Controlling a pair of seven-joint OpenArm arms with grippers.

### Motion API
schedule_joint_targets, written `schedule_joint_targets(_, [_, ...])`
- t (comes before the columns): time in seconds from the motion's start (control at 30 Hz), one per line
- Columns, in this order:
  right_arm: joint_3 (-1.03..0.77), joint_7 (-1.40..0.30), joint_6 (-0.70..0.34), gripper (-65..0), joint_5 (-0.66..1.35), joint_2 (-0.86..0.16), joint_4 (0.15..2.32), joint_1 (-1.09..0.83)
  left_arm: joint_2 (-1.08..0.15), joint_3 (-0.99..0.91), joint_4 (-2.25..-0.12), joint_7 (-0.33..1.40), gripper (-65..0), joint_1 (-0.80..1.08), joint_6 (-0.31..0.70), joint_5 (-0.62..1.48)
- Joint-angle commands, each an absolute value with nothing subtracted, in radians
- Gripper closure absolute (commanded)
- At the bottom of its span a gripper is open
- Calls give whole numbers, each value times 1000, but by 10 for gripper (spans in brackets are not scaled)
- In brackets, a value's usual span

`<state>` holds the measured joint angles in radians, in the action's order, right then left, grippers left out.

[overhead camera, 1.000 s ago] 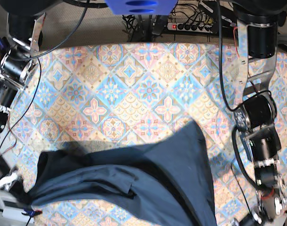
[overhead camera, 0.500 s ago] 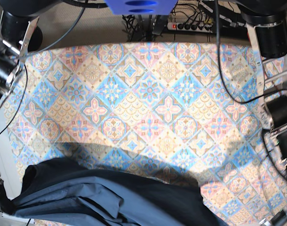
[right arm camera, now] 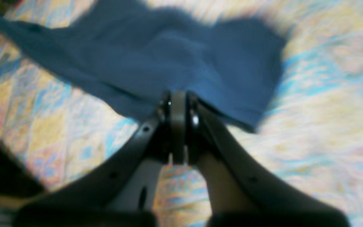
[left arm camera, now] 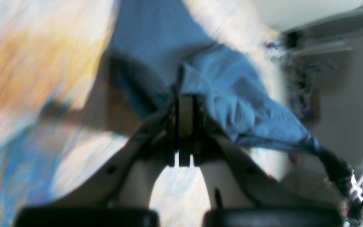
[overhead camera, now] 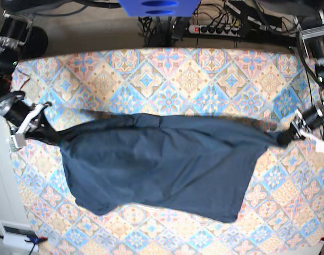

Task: Layout the t-shirt on the table in an organized manner, then fold the t-shirt properly
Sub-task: 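Spread the shirt flat by pulling its shoulders apart with both grippers, then release the shirt with the right gripper and move it to the collar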

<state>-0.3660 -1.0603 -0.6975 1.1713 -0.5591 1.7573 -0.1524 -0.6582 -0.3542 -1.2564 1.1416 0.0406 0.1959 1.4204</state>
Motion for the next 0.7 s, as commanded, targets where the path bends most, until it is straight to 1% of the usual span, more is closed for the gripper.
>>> schedule_joint_targets(0.0, [-383,-1021,-698,-2,1196,-587,1778,-162,-676,-390,-1280,1132,0,45,216,1435])
schedule_joint_targets(0.13, [-389,-1021,-698,-3,1185,-587,1774,-242,-648,-486,-1280,1130,0,130,216,1293])
schedule_joint_targets(0.23, [-386,-1023,-698,-3,1063,-587,1774,-259,-619,-552,-1282,1130,0,139,216,1185])
schedule_joint_targets(0.37, [-390,-1033,-698,-10,875,-587,1782,-265,-615,-556,-1282,1132,0,140,216,1153])
schedule_joint_targets(0.5, [-397,-1090,-698,-69,711,-562,1782,-265,-621,-556,-1287,1141,0,145,216,1153])
schedule_joint_targets(0.57, [-438,-1107,-698,-93,657,-539,1782,-275,-622,-556,-1287,1178,0,139,216,1153])
schedule_joint_targets(0.6, [-466,-1116,-698,-103,634,-522,1784,-285,-624,-556,-1288,1198,-16,139,216,1155])
schedule_joint_targets(0.67, [-513,-1122,-698,-114,624,-498,1784,-294,-636,-561,-1333,1210,-68,140,216,1155])
